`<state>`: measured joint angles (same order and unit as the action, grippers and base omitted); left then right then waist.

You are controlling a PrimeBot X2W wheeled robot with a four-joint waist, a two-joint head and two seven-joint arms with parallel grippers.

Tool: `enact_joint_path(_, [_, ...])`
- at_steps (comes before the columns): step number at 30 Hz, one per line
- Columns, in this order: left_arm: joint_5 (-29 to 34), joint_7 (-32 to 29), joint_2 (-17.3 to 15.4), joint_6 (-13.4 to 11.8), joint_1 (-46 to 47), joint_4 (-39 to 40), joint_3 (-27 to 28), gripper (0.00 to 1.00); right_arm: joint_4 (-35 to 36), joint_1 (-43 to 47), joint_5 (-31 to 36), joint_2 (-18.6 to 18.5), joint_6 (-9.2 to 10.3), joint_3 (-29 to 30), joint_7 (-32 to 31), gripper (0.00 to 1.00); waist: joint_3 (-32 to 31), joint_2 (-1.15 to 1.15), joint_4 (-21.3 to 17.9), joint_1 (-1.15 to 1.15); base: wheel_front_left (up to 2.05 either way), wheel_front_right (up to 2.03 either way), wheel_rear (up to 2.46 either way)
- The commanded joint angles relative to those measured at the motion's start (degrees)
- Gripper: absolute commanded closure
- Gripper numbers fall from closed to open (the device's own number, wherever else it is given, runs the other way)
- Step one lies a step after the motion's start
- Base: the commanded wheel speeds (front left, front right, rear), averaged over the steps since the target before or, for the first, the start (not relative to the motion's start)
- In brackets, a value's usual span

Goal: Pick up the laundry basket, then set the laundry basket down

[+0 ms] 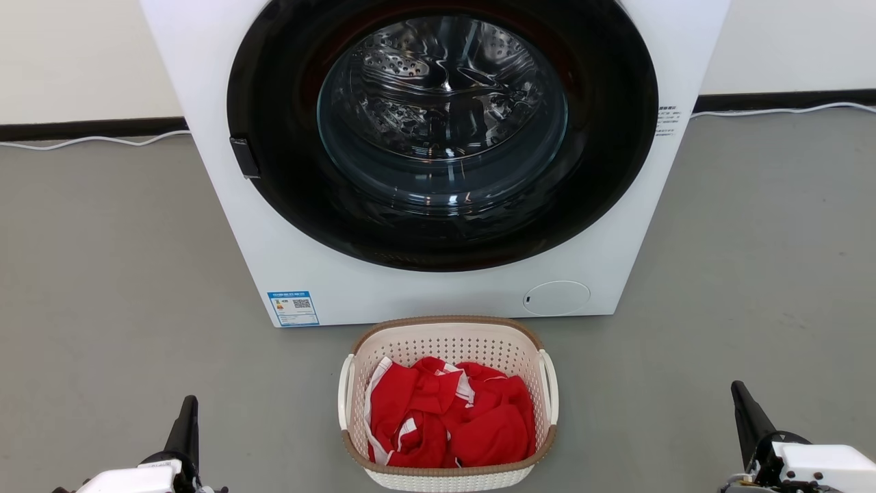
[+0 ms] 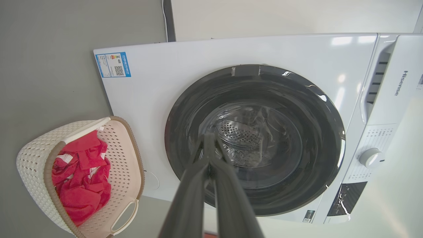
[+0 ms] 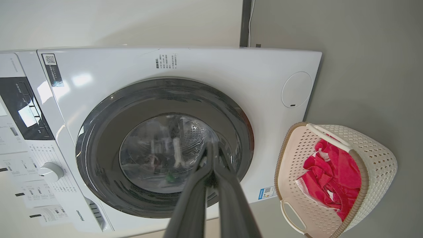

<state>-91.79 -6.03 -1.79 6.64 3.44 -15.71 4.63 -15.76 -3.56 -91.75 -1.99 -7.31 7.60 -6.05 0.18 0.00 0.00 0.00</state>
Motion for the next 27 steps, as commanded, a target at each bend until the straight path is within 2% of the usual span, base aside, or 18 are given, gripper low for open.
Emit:
enact_joint_path(1, [-0.4, -0.5, -1.1, 0.8, 2.8, 1.6, 1.9, 1.0, 1.7, -2.6, -0.4, -0.9, -0.18, -1.1, -0.4, 1.0, 0.0, 0.0, 0.0, 0.0, 0.0, 0.0, 0.0])
enact_joint_path(27, [-0.4, -0.5, -1.1, 0.8, 2.8, 1.6, 1.9, 1.0, 1.7, -2.6, -0.4, -0.9, -0.18, -1.1, -0.4, 1.0, 0.0, 0.0, 0.0, 0.0, 0.0, 0.0, 0.0])
